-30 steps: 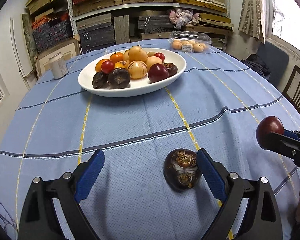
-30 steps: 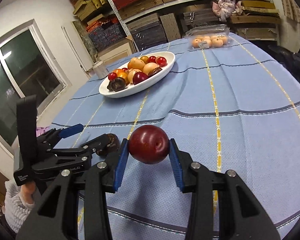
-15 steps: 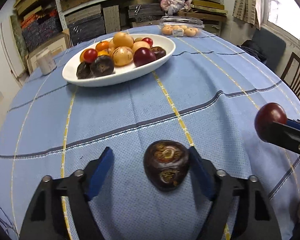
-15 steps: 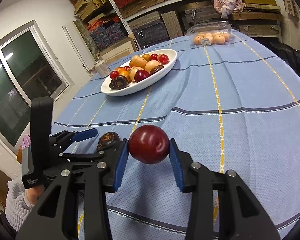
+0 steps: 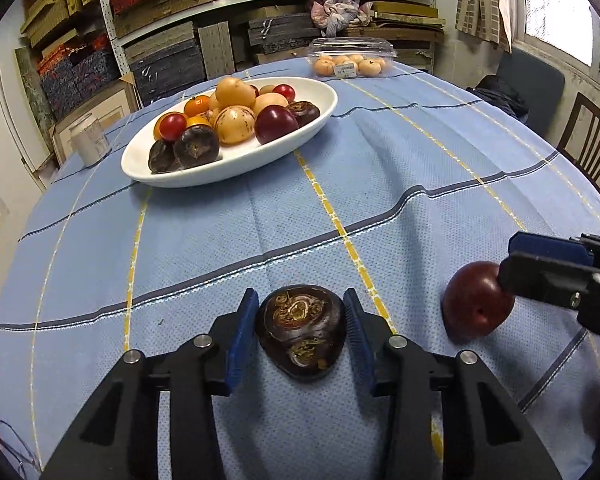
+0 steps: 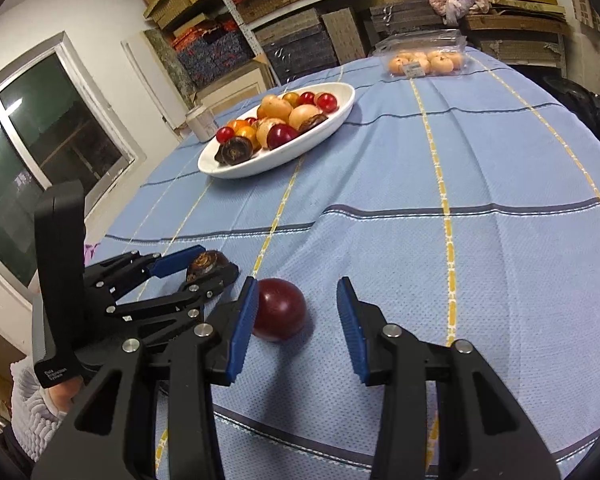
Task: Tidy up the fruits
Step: 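Grasp the dark red plum with right tool while left tool grasps the patterned brown fruit, then carry both fruits over the plate and open both tools to drop them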
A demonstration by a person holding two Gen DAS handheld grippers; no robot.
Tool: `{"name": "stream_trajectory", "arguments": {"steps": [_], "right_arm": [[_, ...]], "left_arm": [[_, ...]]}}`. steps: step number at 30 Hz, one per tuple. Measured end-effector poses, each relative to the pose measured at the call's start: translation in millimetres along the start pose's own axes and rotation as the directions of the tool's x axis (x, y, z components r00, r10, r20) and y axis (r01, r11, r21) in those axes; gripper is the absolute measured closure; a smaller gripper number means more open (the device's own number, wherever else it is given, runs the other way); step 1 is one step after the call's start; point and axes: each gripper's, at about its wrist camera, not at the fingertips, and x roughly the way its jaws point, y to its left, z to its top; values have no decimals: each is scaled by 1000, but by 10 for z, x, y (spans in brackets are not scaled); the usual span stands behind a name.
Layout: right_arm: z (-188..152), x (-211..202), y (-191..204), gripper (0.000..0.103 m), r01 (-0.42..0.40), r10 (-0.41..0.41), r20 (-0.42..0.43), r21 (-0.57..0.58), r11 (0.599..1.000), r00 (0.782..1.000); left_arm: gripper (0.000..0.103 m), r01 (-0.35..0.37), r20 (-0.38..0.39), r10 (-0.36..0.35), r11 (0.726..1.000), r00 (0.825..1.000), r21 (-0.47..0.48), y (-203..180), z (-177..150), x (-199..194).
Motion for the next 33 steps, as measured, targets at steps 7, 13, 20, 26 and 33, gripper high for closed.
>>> {"name": "stream_trajectory", "arguments": {"steps": [7,13,20,26,33], "right_arm": [[-96,132,355,60,13,-26,-71,-176,984,997],[-124,141,447,68,25,-41,-69,-218,976,997],[-118,144,494,69,47,-65,-62,-256,966,996],[-86,77,354,69,42,-50,-37,-191,981,998],[-94,1,276,69,45,-48,-17,-152,987,999]], "left_arm": [[59,9,3,-9,1000,1000,-10,15,0,-9],[59,15,25,-15,1000,1000,-7,24,-2,-52],[59,29,54,-27,999,998,-34,71,-2,-146],[59,56,75,-48,993,996,-102,230,18,-220],[59,80,122,-59,981,991,-176,412,35,-351]]}}
